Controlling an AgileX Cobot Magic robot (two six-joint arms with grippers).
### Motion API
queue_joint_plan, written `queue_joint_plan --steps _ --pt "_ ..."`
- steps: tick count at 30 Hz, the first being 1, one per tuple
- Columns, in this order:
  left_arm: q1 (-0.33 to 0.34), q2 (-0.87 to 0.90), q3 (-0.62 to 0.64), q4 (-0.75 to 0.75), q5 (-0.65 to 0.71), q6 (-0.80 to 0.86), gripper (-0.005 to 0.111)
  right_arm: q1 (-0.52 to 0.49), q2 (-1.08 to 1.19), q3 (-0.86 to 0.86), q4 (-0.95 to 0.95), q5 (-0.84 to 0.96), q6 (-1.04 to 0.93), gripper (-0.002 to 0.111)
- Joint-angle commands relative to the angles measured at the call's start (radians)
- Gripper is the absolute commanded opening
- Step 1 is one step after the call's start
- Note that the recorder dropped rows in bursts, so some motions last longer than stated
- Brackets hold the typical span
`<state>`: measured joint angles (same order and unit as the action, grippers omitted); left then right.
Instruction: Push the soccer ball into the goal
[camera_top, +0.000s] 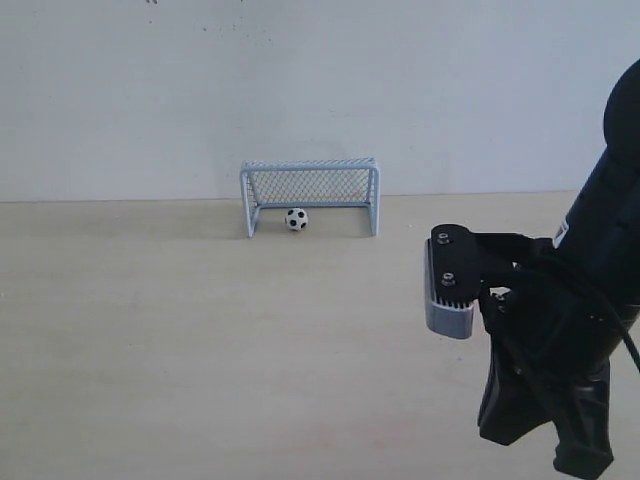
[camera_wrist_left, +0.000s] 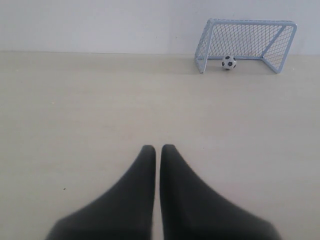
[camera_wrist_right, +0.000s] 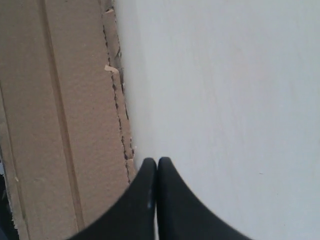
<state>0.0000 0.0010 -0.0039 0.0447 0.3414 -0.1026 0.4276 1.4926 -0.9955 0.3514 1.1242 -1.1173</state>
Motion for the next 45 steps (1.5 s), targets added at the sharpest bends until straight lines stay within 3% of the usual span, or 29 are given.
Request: queue_joint_plan --steps 1,11,18,23,29,32,45 --pt "0.0 -0.001 0.004 0.001 -0.003 0.0 0.004 -0.001 -0.006 -0.001 0.009 -0.023 -0.001 0.0" --pt "0.0 -0.001 0.004 0.001 -0.003 0.0 0.004 -0.001 -0.018 -0.001 0.009 -0.046 0.017 0.0" --pt "0.0 -0.001 0.004 0.001 -0.003 0.0 0.004 -0.001 -0.136 -0.001 0.044 -0.044 0.366 0.0" --pt "0.0 -0.001 0.004 0.001 -0.003 0.0 0.004 -0.001 -0.327 0.001 0.073 -0.095 0.549 0.0" --pt "0.0 -0.001 0.004 0.001 -0.003 0.0 0.004 -0.001 -0.602 0.18 0.179 -0.61 0.517 0.0" --pt "0.0 -0.001 0.004 0.001 -0.003 0.0 0.004 -0.001 -0.753 0.299 0.191 -0.715 0.517 0.0" --pt "0.0 -0.001 0.004 0.001 -0.003 0.0 0.004 -0.004 -1.402 0.604 0.158 -0.773 0.49 0.0"
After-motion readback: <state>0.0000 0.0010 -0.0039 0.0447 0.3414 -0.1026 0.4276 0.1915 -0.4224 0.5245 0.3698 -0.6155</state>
